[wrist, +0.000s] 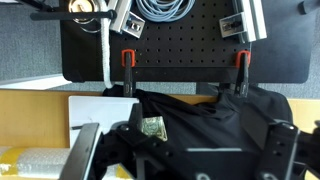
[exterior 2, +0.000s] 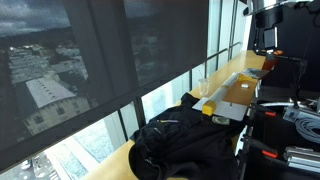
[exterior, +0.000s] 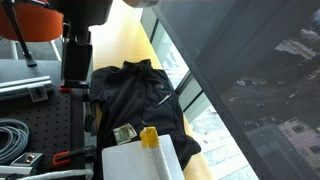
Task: Close the zip of the jersey
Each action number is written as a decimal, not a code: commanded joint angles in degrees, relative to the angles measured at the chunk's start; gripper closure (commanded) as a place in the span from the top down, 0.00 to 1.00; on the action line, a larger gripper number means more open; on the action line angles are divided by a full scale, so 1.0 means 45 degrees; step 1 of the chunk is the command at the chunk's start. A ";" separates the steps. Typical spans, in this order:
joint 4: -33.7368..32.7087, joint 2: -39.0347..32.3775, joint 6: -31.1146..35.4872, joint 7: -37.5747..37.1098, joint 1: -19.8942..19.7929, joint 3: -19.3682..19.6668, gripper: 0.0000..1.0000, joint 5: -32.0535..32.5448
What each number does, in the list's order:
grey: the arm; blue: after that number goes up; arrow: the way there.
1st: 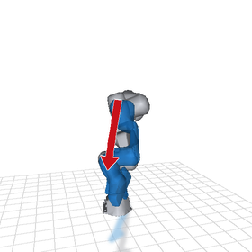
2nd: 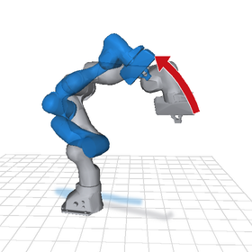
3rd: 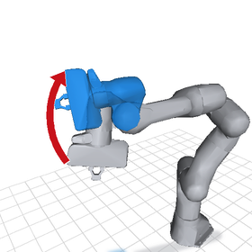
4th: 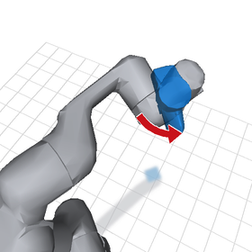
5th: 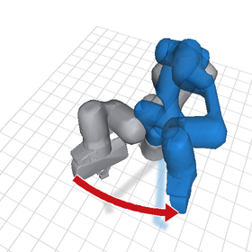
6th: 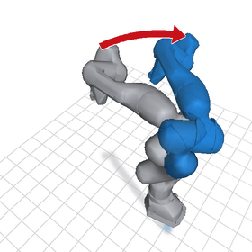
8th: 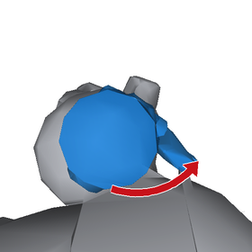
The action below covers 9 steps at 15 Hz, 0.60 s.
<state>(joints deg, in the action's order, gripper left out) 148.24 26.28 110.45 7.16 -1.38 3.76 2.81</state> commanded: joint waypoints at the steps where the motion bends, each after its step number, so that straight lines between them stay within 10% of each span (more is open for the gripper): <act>1: 0.0112 -0.0301 0.1540 0.0122 0.0330 -0.0182 1.00 -0.0259; 9: 0.1058 -0.2867 0.8608 0.0547 0.1753 -0.0799 1.00 -0.0782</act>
<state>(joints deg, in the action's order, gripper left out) 153.02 20.08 139.80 7.23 4.81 0.24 2.17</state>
